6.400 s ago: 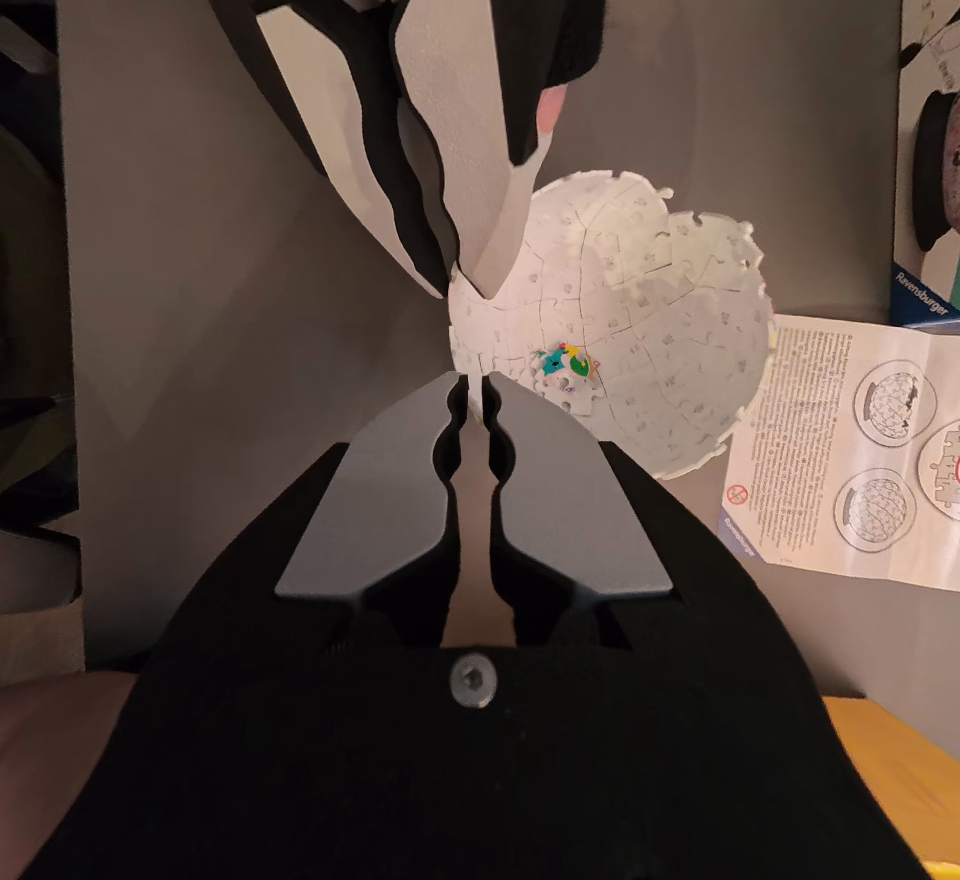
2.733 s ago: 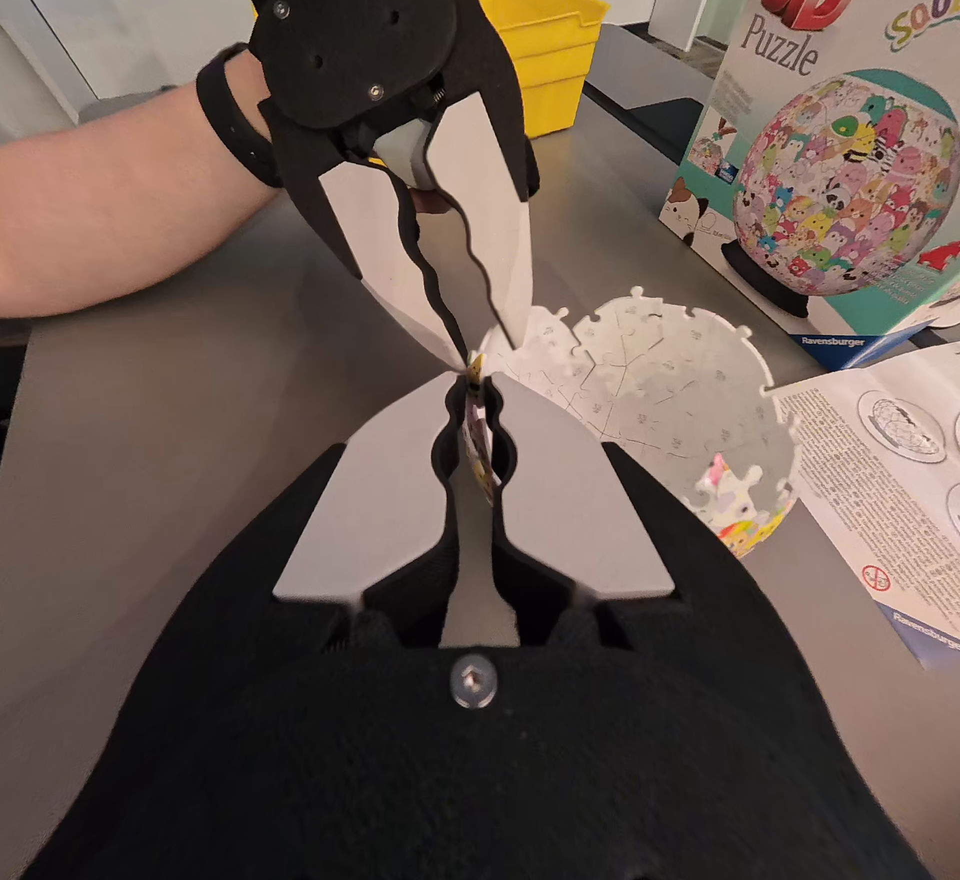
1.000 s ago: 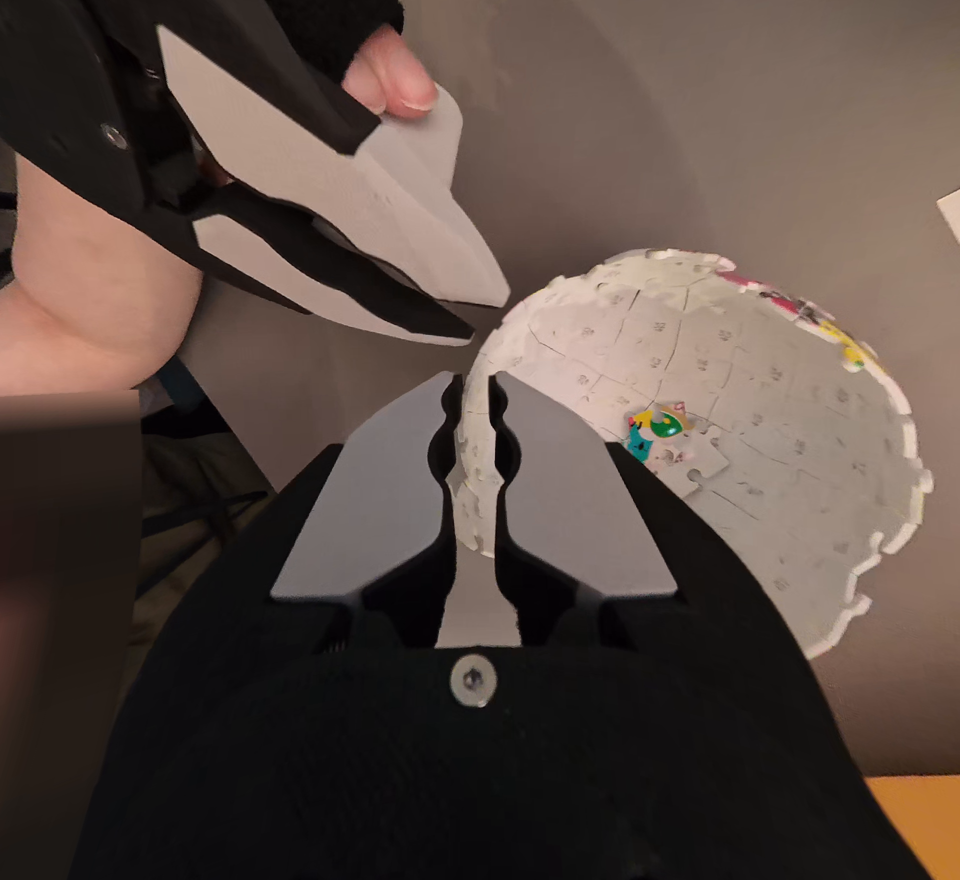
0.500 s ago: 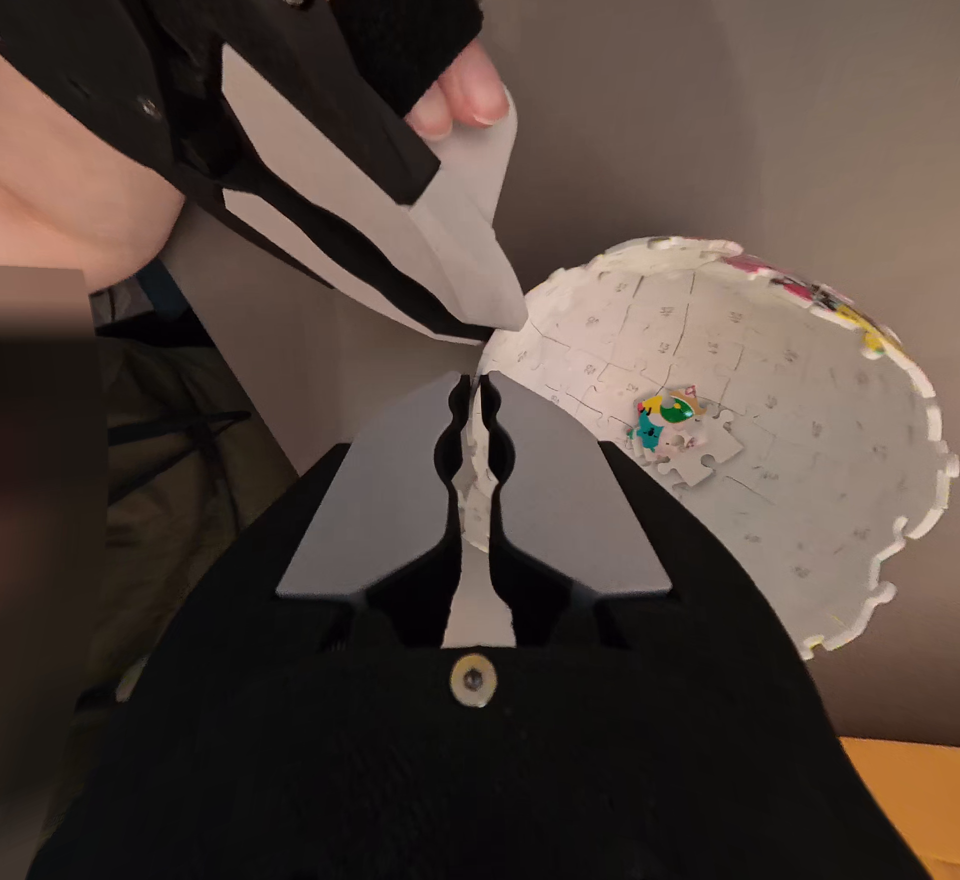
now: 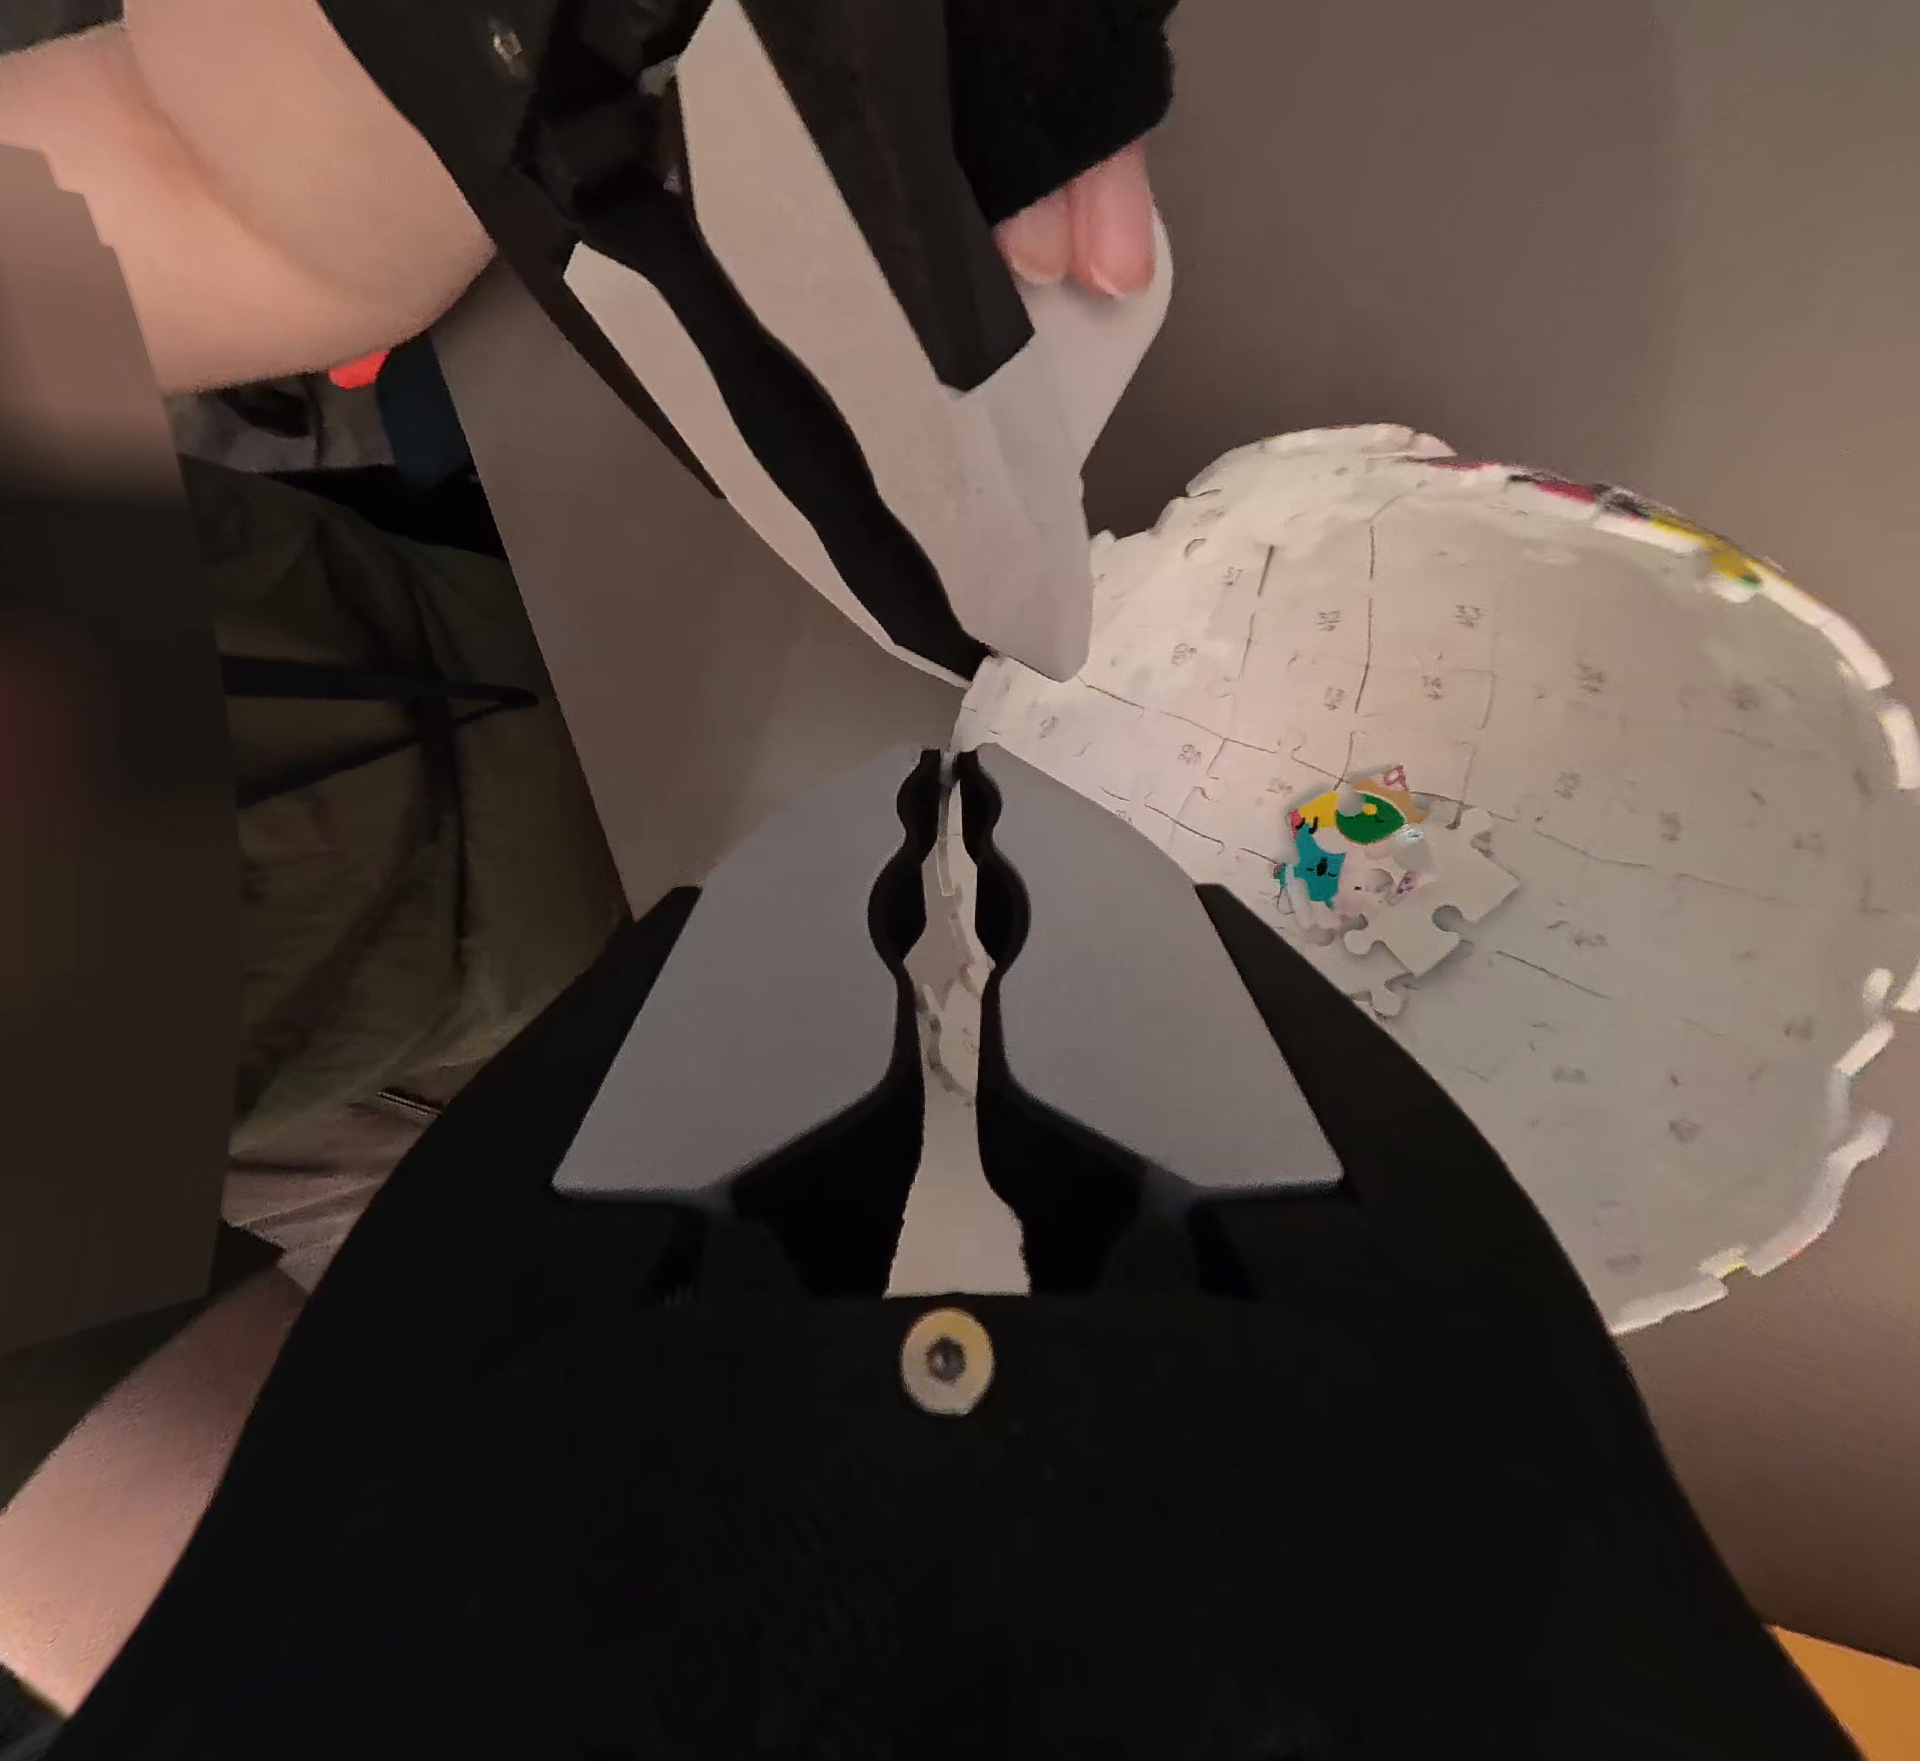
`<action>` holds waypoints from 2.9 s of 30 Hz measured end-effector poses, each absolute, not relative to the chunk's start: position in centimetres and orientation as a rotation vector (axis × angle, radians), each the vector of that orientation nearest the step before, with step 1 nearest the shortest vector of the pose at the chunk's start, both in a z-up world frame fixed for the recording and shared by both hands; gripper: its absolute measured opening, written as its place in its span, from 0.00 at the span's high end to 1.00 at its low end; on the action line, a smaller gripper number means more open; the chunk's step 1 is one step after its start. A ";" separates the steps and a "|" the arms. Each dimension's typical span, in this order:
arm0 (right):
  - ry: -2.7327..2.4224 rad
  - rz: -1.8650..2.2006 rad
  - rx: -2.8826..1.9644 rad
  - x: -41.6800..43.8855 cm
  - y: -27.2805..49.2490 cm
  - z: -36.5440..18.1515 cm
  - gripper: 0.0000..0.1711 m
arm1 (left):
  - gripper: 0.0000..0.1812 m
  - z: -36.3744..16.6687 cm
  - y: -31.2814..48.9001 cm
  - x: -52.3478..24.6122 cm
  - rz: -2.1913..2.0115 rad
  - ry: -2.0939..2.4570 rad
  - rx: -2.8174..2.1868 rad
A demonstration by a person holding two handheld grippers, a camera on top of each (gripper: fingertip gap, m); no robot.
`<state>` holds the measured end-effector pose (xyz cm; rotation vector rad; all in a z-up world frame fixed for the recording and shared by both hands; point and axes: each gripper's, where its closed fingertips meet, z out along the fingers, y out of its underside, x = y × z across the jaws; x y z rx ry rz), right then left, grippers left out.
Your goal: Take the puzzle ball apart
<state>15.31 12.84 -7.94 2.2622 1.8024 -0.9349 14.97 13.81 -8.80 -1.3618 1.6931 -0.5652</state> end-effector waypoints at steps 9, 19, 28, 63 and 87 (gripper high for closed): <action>1.941 -0.907 2.212 15.6 12.5 -7.9 0.97 | 0.90 -8.7 13.7 15.2 -0.614 1.682 -1.379; 1.936 -0.969 2.386 15.4 14.5 -6.2 0.92 | 0.90 -7.5 13.7 14.4 -0.584 1.656 -1.356; 2.378 -1.278 2.900 17.4 21.5 1.1 0.89 | 0.88 -0.5 16.1 11.5 -0.740 1.242 -1.379; 2.796 -1.037 2.004 13.5 23.5 -7.2 0.93 | 0.84 -7.4 21.3 13.0 -0.633 1.016 -2.207; 2.624 -1.181 2.092 13.8 24.4 -8.1 0.96 | 0.98 -8.8 24.3 14.0 -0.099 1.226 -2.009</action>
